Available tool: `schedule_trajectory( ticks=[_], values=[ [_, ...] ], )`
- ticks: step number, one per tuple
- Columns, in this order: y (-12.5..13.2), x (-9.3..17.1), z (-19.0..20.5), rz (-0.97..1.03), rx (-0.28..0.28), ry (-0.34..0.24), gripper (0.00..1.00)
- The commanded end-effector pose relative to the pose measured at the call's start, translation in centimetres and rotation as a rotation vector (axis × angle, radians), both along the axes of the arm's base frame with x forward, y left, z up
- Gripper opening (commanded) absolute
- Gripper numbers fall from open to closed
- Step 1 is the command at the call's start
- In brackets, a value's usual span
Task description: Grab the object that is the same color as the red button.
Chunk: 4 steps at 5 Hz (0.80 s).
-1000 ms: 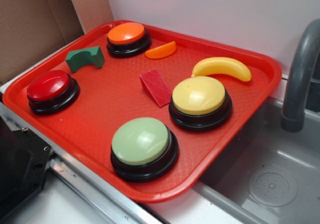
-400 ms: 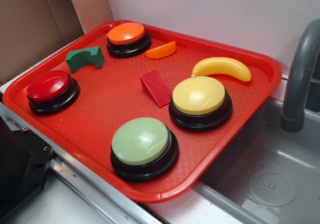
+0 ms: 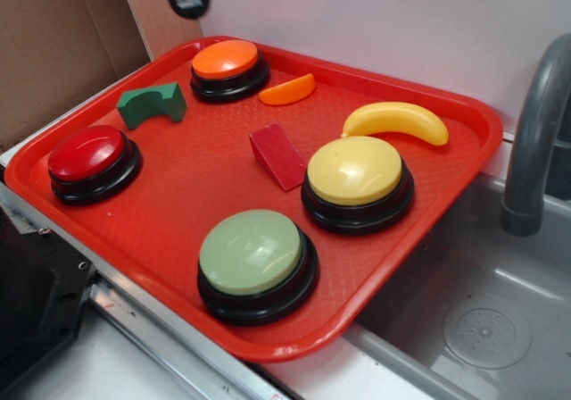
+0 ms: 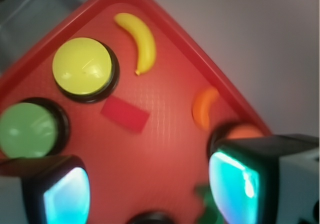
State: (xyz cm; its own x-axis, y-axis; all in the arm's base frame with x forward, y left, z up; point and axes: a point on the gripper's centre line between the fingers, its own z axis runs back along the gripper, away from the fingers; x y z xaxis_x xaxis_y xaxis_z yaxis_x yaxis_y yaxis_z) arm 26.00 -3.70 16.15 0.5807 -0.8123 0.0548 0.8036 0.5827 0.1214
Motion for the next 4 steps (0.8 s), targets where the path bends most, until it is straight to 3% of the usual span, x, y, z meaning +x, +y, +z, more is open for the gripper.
schedule_trajectory(
  ticks=[1, 2, 3, 4],
  values=[
    [-2.4, 0.3, -2.2, -0.513, 0.064, 0.048, 1.0],
    [-2.4, 0.0, -3.8, -0.63, 0.13, 0.092, 1.0],
    [-2.0, 0.6, -5.7, -0.596, 0.178, 0.11, 1.0],
    [-1.4, 0.2, -7.7, -0.596, 0.186, 0.158, 1.0]
  ],
)
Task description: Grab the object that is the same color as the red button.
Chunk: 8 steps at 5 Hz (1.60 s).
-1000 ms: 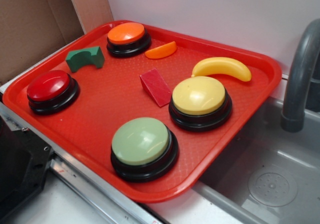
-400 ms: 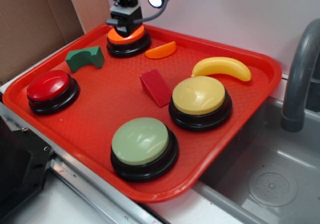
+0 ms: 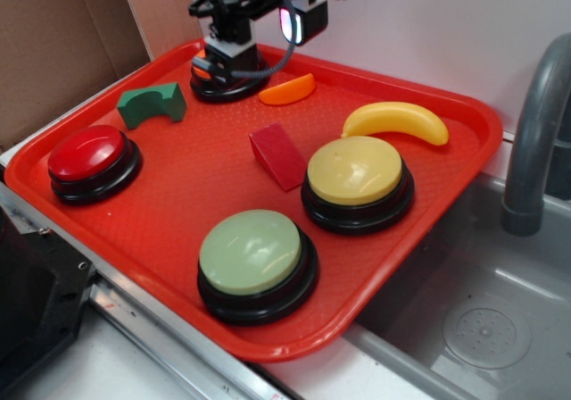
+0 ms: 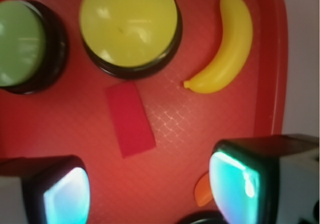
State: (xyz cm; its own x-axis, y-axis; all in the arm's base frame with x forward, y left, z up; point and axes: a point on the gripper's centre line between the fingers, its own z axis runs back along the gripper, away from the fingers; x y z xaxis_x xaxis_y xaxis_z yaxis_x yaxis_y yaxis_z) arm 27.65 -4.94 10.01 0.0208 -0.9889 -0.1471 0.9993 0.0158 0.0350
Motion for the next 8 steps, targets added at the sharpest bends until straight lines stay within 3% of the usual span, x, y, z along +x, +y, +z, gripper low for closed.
schedule_trajectory(
  ticks=[1, 2, 4, 6, 7, 8],
  values=[
    [0.0, -1.7, -2.8, 0.004, 0.044, 0.019, 1.0],
    [0.6, -2.2, -4.6, 0.0, 0.051, 0.068, 1.0],
    [1.2, -2.6, -6.7, -0.022, 0.063, 0.069, 1.0],
    [0.6, -2.5, -8.8, -0.013, 0.005, 0.07, 1.0],
    [0.4, -3.8, -9.4, -0.014, -0.029, 0.061, 0.0],
    [0.1, -3.8, -9.5, 0.004, -0.078, 0.065, 0.0]
  ],
)
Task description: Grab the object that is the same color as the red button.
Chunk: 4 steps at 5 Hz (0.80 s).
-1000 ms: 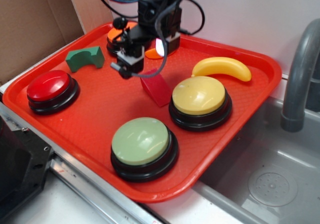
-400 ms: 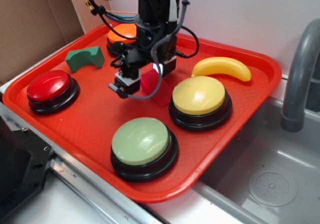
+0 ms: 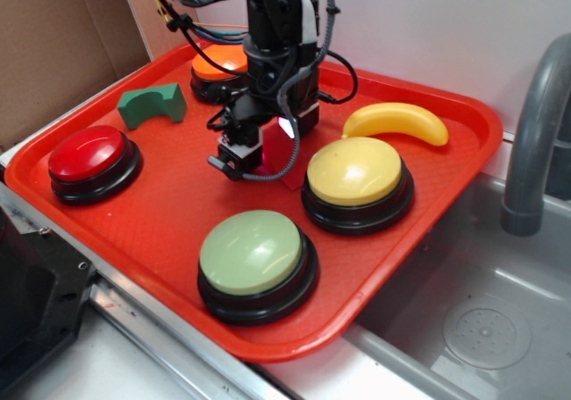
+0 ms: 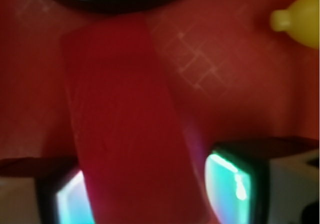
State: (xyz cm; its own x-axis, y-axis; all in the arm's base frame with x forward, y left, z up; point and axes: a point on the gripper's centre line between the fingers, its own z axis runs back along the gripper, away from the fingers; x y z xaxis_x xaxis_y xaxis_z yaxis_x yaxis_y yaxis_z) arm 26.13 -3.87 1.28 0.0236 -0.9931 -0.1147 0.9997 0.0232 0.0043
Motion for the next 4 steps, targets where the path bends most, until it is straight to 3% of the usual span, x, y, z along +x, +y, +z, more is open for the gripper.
schedule_trajectory(
  ticks=[1, 3, 4],
  values=[
    [-1.1, -2.7, -0.7, 0.017, -0.035, 0.055, 0.0],
    [0.6, -3.0, 7.9, 0.464, 0.104, -0.084, 0.0],
    [1.1, -3.5, 12.9, 0.713, 0.158, -0.097, 0.0]
  ],
)
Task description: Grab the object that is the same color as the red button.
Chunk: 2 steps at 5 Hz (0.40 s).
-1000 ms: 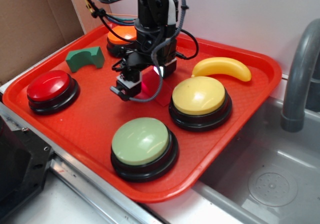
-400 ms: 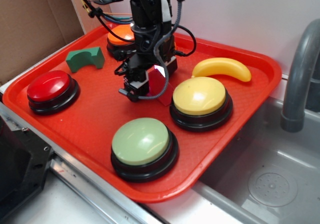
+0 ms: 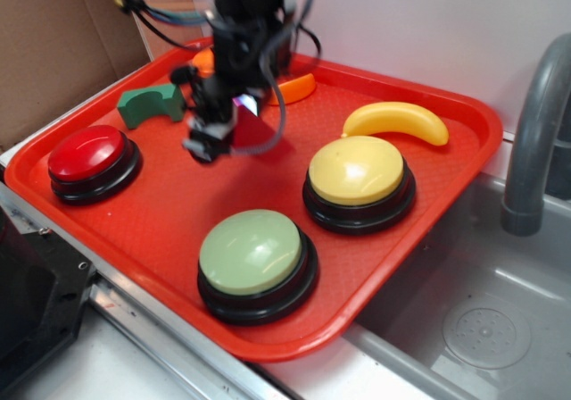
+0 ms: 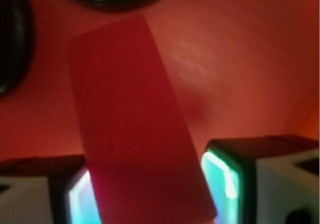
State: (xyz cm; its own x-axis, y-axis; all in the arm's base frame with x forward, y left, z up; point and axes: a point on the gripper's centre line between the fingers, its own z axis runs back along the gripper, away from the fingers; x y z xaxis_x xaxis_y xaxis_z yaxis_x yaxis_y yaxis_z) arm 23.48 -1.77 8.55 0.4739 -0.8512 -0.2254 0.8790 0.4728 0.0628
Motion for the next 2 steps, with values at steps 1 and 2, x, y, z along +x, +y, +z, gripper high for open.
schedule_trajectory(
  ticks=[1, 2],
  values=[
    [-1.8, -1.6, 10.6, 0.483, 0.113, -0.073, 0.0],
    [-3.3, -2.0, 12.9, 0.735, 0.072, -0.042, 0.0]
  ],
)
